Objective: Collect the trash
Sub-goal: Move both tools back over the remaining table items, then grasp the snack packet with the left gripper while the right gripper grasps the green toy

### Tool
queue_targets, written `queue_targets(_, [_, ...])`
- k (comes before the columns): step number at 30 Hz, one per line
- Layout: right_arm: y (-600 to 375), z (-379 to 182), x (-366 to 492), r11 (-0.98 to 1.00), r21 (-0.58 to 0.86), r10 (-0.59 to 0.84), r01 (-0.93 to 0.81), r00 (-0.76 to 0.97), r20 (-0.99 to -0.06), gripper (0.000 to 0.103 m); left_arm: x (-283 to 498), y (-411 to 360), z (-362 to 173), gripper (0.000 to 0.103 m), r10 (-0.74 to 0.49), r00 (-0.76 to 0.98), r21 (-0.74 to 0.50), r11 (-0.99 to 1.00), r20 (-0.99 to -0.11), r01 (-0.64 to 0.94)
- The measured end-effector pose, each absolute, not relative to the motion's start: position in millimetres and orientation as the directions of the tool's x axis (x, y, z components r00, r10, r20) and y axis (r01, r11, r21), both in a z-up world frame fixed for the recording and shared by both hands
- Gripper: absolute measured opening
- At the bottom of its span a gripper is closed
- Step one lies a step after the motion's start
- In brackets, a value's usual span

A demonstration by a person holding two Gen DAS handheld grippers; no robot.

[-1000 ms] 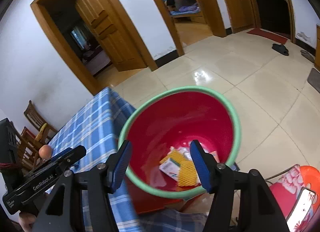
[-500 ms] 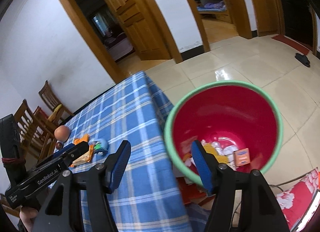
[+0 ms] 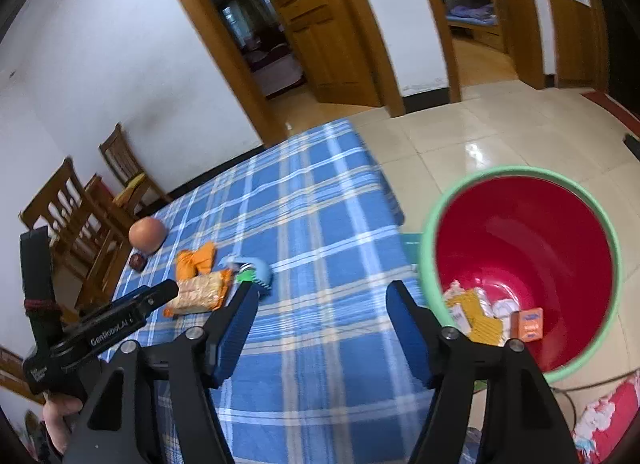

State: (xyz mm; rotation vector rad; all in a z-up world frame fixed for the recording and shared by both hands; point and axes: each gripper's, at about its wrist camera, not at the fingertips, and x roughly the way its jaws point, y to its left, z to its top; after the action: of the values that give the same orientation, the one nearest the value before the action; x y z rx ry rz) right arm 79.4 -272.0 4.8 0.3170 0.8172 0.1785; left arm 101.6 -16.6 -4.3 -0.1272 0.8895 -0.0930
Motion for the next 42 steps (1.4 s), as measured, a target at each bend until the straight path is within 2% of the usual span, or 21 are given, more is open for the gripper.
queue_targets(17, [-191, -33, 136, 0.942, 0.265, 0.334, -0.204, 0.567, -0.753, 0.071, 95, 38, -23, 0.059, -0.086, 0.607, -0.169, 0.982, -0.790, -0.081])
queue_targets(24, [-172, -41, 165, 0.949, 0.220, 0.310, -0.227, 0.543, -0.780, 0.070, 93, 52, -28, 0.059, -0.084, 0.604, -0.182, 0.978, -0.793, -0.102])
queue_targets(26, [-172, -44, 173, 0.946, 0.235, 0.320, -0.223, 0.533, -0.784, 0.067, 93, 52, -30, 0.059, -0.085, 0.599, -0.182, 0.978, -0.796, -0.103])
queue_targets(28, [-170, -48, 179, 0.944, 0.237, 0.324, -0.228, 0.514, -0.794, 0.054, 93, 53, -32, 0.059, -0.087, 0.594, -0.184, 0.978, -0.800, -0.103])
queue_targets(29, [-169, -50, 181, 0.943, 0.236, 0.325, -0.233, 0.505, -0.800, 0.051, 93, 52, -32, 0.059, -0.089, 0.592, -0.185, 0.977, -0.801, -0.103])
queue_targets(30, [-168, -50, 182, 0.945, 0.224, 0.318, -0.237, 0.514, -0.797, 0.037, 94, 52, -33, 0.059, -0.091, 0.590, -0.186, 0.977, -0.802, -0.102])
queue_targets(37, [-182, -52, 181, 0.936, 0.293, 0.351, -0.194, 0.507, -0.787, 0.036, 94, 43, -33, 0.059, -0.112, 0.586, -0.195, 0.977, -0.802, -0.081])
queue_targets(42, [-204, -43, 166, 0.921, 0.357, 0.381, -0.155, 0.544, -0.748, 0.036, 99, 27, -29, 0.060, -0.130, 0.593, -0.191, 0.981, -0.795, -0.042])
